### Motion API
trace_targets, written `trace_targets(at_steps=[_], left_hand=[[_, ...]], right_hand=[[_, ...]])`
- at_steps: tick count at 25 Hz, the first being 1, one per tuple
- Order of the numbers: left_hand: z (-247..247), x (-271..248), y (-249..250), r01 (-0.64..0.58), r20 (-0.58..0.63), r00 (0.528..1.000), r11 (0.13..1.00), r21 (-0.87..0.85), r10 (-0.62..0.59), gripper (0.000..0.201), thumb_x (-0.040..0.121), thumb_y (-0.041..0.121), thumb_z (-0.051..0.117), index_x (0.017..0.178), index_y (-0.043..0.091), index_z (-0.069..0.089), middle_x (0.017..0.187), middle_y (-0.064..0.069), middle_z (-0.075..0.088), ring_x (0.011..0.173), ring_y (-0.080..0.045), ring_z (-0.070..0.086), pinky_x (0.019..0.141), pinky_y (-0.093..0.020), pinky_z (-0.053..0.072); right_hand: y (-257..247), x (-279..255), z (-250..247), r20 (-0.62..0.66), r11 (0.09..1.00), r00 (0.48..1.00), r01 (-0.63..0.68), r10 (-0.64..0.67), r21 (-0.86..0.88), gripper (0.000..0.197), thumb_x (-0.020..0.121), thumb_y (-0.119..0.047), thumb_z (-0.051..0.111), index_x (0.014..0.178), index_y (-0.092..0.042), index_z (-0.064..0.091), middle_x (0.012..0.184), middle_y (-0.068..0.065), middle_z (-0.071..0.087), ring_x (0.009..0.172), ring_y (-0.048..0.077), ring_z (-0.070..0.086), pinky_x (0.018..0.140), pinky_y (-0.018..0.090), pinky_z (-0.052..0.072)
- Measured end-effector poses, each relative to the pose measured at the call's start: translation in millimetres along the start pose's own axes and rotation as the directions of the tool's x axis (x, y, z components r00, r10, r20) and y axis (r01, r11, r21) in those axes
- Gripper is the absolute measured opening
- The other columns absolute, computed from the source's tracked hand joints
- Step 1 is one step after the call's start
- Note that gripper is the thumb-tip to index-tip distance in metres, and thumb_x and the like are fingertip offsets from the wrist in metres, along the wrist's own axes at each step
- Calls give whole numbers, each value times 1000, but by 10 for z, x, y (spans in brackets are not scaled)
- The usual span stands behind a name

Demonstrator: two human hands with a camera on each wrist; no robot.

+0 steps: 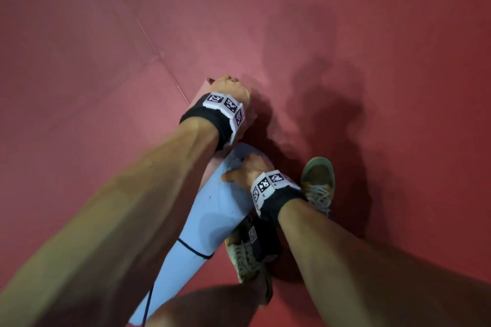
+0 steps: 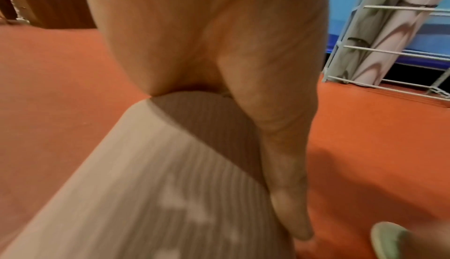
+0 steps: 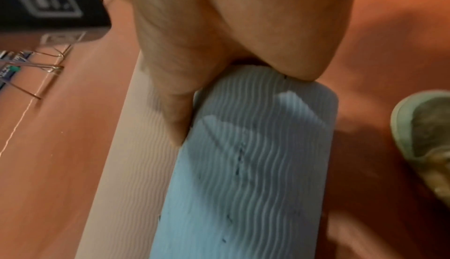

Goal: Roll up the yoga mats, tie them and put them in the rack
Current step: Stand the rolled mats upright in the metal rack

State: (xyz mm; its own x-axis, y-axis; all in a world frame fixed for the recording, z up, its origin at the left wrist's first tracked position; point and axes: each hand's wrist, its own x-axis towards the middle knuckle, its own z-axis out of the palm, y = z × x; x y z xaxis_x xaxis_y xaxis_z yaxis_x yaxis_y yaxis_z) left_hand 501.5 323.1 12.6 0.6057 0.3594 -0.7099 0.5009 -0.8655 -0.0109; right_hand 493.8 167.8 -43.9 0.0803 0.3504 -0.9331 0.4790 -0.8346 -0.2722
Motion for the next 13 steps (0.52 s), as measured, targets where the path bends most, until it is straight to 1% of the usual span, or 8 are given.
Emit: trace_targets(at_steps=[1, 2, 4, 7, 8, 10, 11, 13], left_hand=[[-85, -176, -11, -3, 23, 1000, 1000, 19, 3, 29, 92, 36, 61, 113, 17, 64, 119, -6, 65, 115, -24, 56, 80, -28, 19], [-191, -351, -34, -15, 31, 999, 1000, 18, 15, 27, 92, 35, 60, 112, 16, 65, 120, -5, 66, 116, -23, 56, 86, -28, 23], [-438, -779, -98, -13, 66, 998, 1000, 19, 11, 29, 91, 30, 59, 115, 16, 65, 124, -1, 64, 120, -22, 53, 94, -30, 28], [-906, -1418, -103, 47, 41, 998, 998, -35, -45, 34, 90, 25, 61, 120, 11, 63, 124, -4, 63, 123, -24, 51, 104, -30, 30], [-1074, -1649, -116, 65, 11, 998, 996, -54, -65, 31, 91, 20, 59, 118, 6, 63, 121, -7, 65, 121, -26, 52, 105, -30, 30], [-1472, -2121, -89, 93, -51, 994, 993, -74, -97, 27, 92, 11, 52, 116, 1, 61, 114, -12, 68, 114, -30, 56, 100, -32, 33], [-1700, -2373, -52, 71, -108, 991, 995, -66, -78, 26, 91, 12, 53, 114, 3, 60, 110, -12, 70, 108, -29, 60, 97, -31, 33], [-2106, -2847, 31, 51, -195, 979, 999, -19, -54, 26, 86, 25, 60, 110, 15, 60, 99, -7, 72, 96, -25, 65, 95, -29, 31]], right_hand=[[-63, -206, -120, -23, 1000, 1000, -4, 5, 13, 66, 78, -52, 74, 130, -14, 60, 133, 11, 60, 124, 30, 55, 101, 34, 44], [-136, -431, -216, -53, 1000, 999, 6, -5, 13, 62, 79, -50, 75, 128, -14, 60, 131, 11, 60, 122, 31, 56, 102, 36, 46], [-300, -945, -363, -118, 1000, 993, 19, -21, -23, 58, 78, -51, 74, 122, -14, 63, 128, 12, 62, 120, 32, 56, 104, 41, 44], [-512, -1683, -498, -272, 992, 961, 9, -42, -122, 45, 75, -54, 70, 104, -19, 68, 110, 9, 69, 110, 30, 62, 103, 42, 43], [-587, -1948, -557, -323, 988, 944, 14, -64, -152, 40, 76, -52, 68, 98, -19, 68, 104, 8, 70, 107, 30, 63, 102, 41, 42], [-706, -2523, -733, -389, 981, 915, 35, -108, -189, 38, 77, -52, 66, 96, -19, 66, 100, 8, 71, 103, 28, 65, 99, 39, 38], [-746, -2801, -856, -414, 980, 901, 52, -130, -194, 38, 77, -53, 68, 95, -19, 64, 101, 8, 71, 103, 28, 64, 98, 38, 35], [-786, -3351, -1126, -467, 976, 870, 68, -161, -209, 36, 74, -53, 72, 82, -21, 57, 96, 6, 70, 101, 27, 64, 93, 36, 33]])
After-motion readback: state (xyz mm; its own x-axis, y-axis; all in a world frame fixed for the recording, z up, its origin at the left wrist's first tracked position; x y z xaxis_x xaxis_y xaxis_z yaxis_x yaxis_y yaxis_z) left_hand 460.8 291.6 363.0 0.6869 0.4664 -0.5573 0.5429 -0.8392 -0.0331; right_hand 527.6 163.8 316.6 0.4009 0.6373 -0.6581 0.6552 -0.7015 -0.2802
